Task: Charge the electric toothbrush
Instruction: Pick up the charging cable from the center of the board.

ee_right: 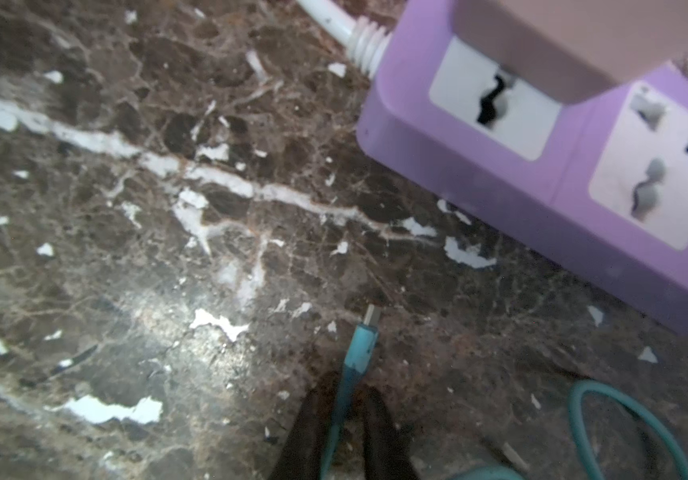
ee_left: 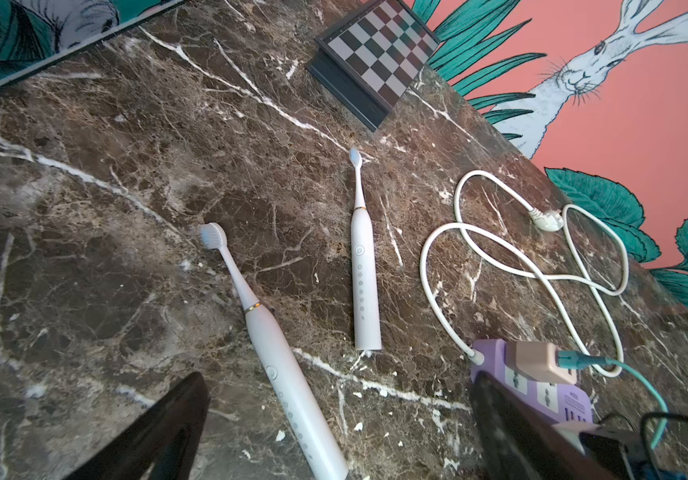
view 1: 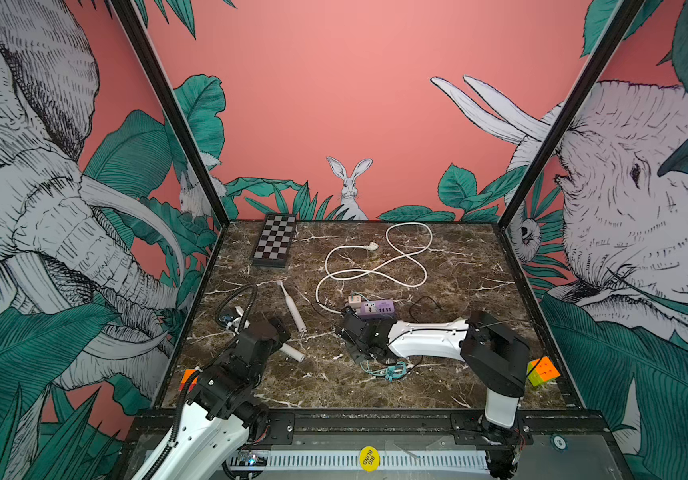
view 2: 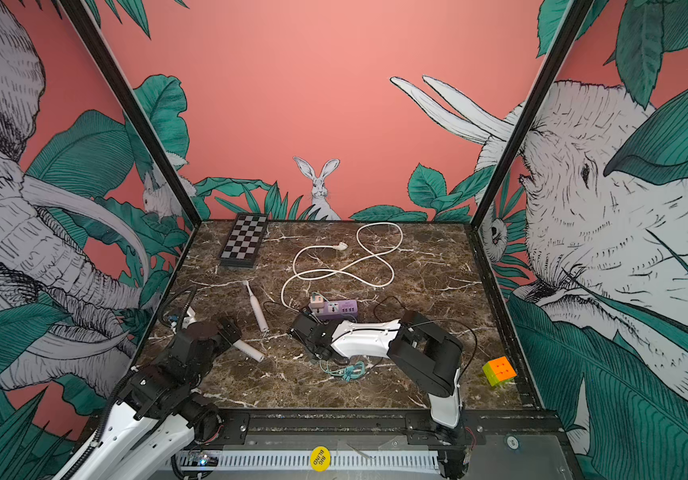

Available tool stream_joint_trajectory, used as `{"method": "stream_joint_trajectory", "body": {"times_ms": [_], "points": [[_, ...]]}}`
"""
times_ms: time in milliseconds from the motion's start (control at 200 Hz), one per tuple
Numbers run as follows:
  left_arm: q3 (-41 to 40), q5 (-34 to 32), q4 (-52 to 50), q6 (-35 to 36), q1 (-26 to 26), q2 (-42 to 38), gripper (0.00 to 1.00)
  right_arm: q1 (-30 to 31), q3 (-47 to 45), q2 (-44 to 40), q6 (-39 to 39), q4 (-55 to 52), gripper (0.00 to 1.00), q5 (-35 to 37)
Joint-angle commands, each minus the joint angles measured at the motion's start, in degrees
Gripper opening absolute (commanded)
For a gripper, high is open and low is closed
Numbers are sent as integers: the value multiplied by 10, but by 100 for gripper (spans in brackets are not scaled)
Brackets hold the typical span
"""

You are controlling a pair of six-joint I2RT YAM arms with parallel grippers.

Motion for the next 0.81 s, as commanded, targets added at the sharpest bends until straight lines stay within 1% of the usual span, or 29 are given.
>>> {"method": "stream_joint_trajectory", "body": {"times_ms": [0, 180, 255, 305, 405, 450, 475, 510, 550, 630, 710, 800], "points": [[14, 3, 5, 2, 4, 4, 99, -4, 0, 13, -2, -2, 11, -23], [14, 17, 7, -7, 5, 9, 99, -5, -5, 8, -14, 4, 0, -41], [13, 34, 11, -15, 5, 13, 99, -6, -8, -5, -23, 7, 0, -50], [15, 53, 8, -32, 5, 16, 99, -6, -21, -31, -41, 22, 0, -57], [1, 129, 42, -85, 5, 25, 99, -6, -61, -96, -79, 79, 0, -100], [-18, 180, 85, -120, 5, 35, 99, -5, -78, -121, -94, 109, 0, -126], [-28, 208, 111, -140, 4, 43, 99, -5, -91, -139, -107, 132, 0, -152], [-41, 242, 148, -171, 4, 57, 99, -5, -107, -150, -117, 164, 0, -178], [-46, 273, 177, -197, 4, 76, 99, -5, -124, -182, -122, 198, 0, -194], [-26, 308, 191, -209, 4, 114, 99, -5, -134, -203, -139, 221, 0, -214], [-2, 331, 190, -212, 3, 142, 99, -5, -138, -216, -150, 230, 0, -233], [4, 348, 221, -234, -4, 163, 97, -5, -145, -225, -155, 245, 0, -241]]}}
